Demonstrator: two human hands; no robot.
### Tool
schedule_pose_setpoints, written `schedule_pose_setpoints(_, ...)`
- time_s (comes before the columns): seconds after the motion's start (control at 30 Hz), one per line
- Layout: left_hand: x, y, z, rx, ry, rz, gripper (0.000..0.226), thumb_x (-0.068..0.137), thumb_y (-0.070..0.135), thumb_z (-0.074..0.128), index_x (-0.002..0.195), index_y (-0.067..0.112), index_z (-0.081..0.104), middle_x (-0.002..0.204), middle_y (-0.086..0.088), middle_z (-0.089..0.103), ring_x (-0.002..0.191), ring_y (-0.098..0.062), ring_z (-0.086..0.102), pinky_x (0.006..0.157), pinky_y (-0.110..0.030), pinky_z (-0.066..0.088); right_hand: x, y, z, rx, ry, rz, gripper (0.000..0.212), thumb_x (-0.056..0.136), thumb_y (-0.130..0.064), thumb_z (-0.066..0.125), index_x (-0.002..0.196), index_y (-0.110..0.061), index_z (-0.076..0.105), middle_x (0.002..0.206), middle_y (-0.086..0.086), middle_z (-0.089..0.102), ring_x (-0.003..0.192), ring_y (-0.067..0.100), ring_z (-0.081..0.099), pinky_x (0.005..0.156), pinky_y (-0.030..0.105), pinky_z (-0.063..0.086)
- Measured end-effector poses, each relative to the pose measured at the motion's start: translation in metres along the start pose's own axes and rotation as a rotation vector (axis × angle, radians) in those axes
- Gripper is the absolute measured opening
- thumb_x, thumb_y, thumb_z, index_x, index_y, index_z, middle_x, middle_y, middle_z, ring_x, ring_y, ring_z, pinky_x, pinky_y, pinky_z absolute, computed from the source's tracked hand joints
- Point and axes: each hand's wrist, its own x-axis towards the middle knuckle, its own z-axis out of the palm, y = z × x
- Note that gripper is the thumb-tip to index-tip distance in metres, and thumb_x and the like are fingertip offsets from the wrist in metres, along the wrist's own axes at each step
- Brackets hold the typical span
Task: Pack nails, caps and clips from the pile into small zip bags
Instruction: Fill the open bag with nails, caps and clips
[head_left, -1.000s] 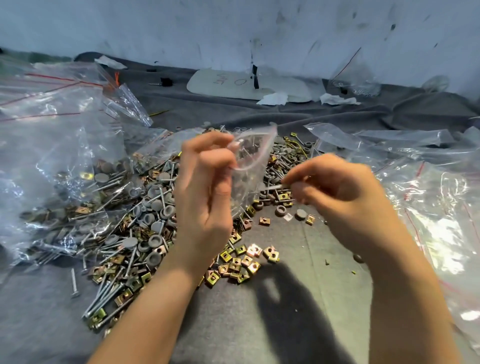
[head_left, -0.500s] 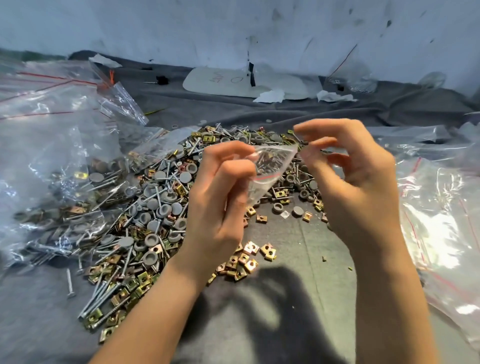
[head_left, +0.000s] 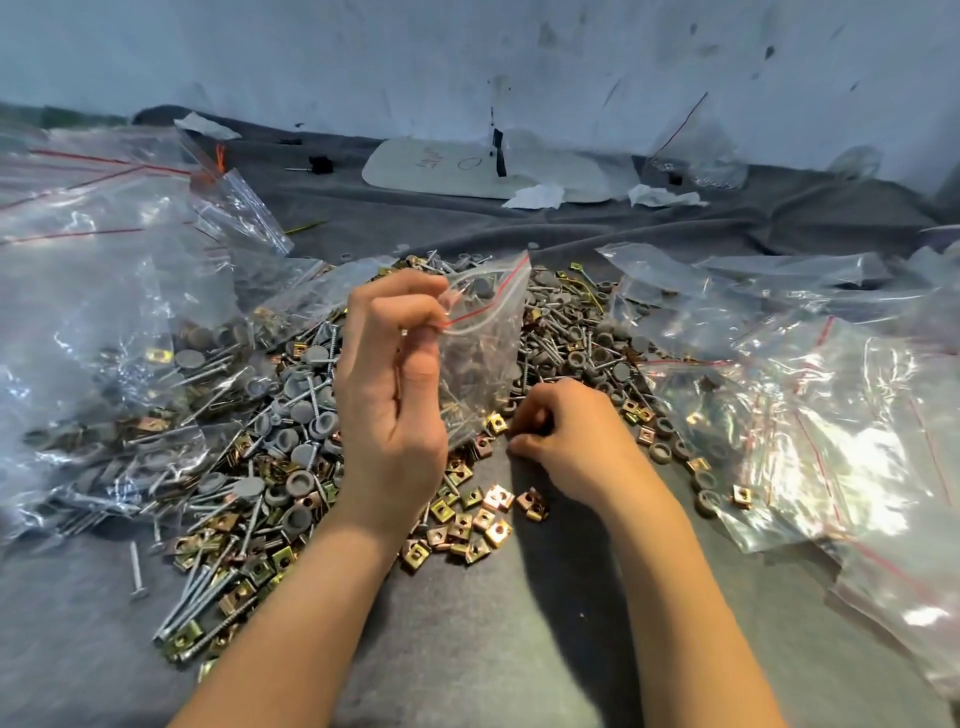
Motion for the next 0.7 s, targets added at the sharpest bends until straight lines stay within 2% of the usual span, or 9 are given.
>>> schedule_pose_setpoints(0.1,-0.001,0.000,-0.001,0.015,-0.021,0.016,0.020,0.095,0.011,0.038,0.101,0.024,0.052,0.116,-0.007,0.052,0.110,-0.040,0.056,0.092,-0.055,0.046,0.000,0.004,-0.003,0.081,0.041,-0.019,0.014,0.084,-0.013,0.071,0.081,-0.022,0.060,0.077,-0.009,0.054,0.071,0.007,0.051,0.060,0.020,0.039)
schedule_pose_setpoints(0.2,-0.001,0.000,0.001,0.036,-0.060,0.033,0.016,0.093,0.009,0.039,0.100,0.015,0.052,0.117,-0.009,0.051,0.108,-0.039,0.056,0.090,-0.050,0.048,-0.005,0.004,-0.015,0.493,0.202,-0.070,0.015,0.084,-0.006,0.069,0.081,-0.018,0.061,0.074,-0.001,0.065,0.064,0.014,0.062,0.064,0.029,0.054)
schedule_pose_setpoints(0.27,-0.002,0.001,0.003,0.039,-0.105,0.052,0.014,0.093,0.008,0.039,0.099,0.013,0.051,0.117,-0.011,0.050,0.107,-0.038,0.056,0.090,-0.048,0.049,-0.012,0.001,-0.028,0.761,0.359,-0.178,0.015,0.085,-0.001,0.066,0.085,-0.015,0.063,0.078,0.002,0.069,0.066,0.014,0.069,0.063,0.025,0.056)
schedule_pose_setpoints(0.33,-0.003,0.003,0.004,0.047,-0.153,0.072,0.013,0.093,0.008,0.040,0.099,0.012,0.050,0.116,-0.012,0.050,0.107,-0.036,0.056,0.090,-0.046,0.049,-0.020,-0.003,-0.040,0.891,0.516,-0.338,0.016,0.085,0.002,0.065,0.085,-0.015,0.065,0.078,0.000,0.070,0.069,0.015,0.071,0.065,0.022,0.055)
schedule_pose_setpoints(0.4,-0.004,0.004,0.005,0.066,-0.201,0.094,0.012,0.092,0.008,0.040,0.099,0.012,0.050,0.117,-0.012,0.050,0.108,-0.034,0.056,0.090,-0.044,0.049,-0.028,-0.009,-0.048,0.901,0.621,-0.473,0.019,0.083,-0.001,0.067,0.085,-0.020,0.065,0.076,-0.005,0.070,0.071,0.013,0.069,0.068,0.021,0.053)
schedule_pose_setpoints(0.47,-0.005,0.006,0.006,0.079,-0.242,0.120,0.012,0.093,0.008,0.041,0.099,0.012,0.050,0.117,-0.011,0.050,0.109,-0.031,0.056,0.090,-0.041,0.049,-0.034,-0.015,-0.051,0.792,0.655,-0.555,0.019,0.082,-0.005,0.069,0.086,-0.023,0.065,0.080,-0.007,0.069,0.076,0.012,0.066,0.070,0.024,0.052)
schedule_pose_setpoints(0.53,-0.007,0.007,0.007,0.103,-0.261,0.150,0.011,0.093,0.006,0.042,0.099,0.011,0.050,0.117,-0.013,0.051,0.109,-0.023,0.055,0.091,-0.031,0.046,-0.036,-0.018,-0.050,0.652,0.613,-0.588,0.015,0.082,-0.007,0.070,0.087,-0.021,0.065,0.084,-0.007,0.069,0.083,0.017,0.065,0.075,0.035,0.053)
schedule_pose_setpoints(0.6,-0.008,0.007,0.008,0.110,-0.267,0.153,0.011,0.093,0.006,0.042,0.099,0.011,0.051,0.117,-0.014,0.052,0.109,-0.022,0.054,0.091,-0.030,0.045,-0.035,-0.018,-0.048,0.563,0.562,-0.574,0.013,0.082,-0.009,0.070,0.087,-0.020,0.066,0.090,-0.003,0.069,0.090,0.022,0.064,0.079,0.045,0.052)
schedule_pose_setpoints(0.7,-0.007,0.006,0.008,0.087,-0.257,0.132,0.011,0.094,0.008,0.042,0.099,0.012,0.051,0.116,-0.010,0.051,0.109,-0.026,0.056,0.091,-0.037,0.048,-0.031,-0.010,-0.049,0.637,0.634,-0.486,0.019,0.084,-0.008,0.068,0.086,-0.027,0.066,0.101,-0.001,0.067,0.095,0.015,0.064,0.080,0.030,0.052)
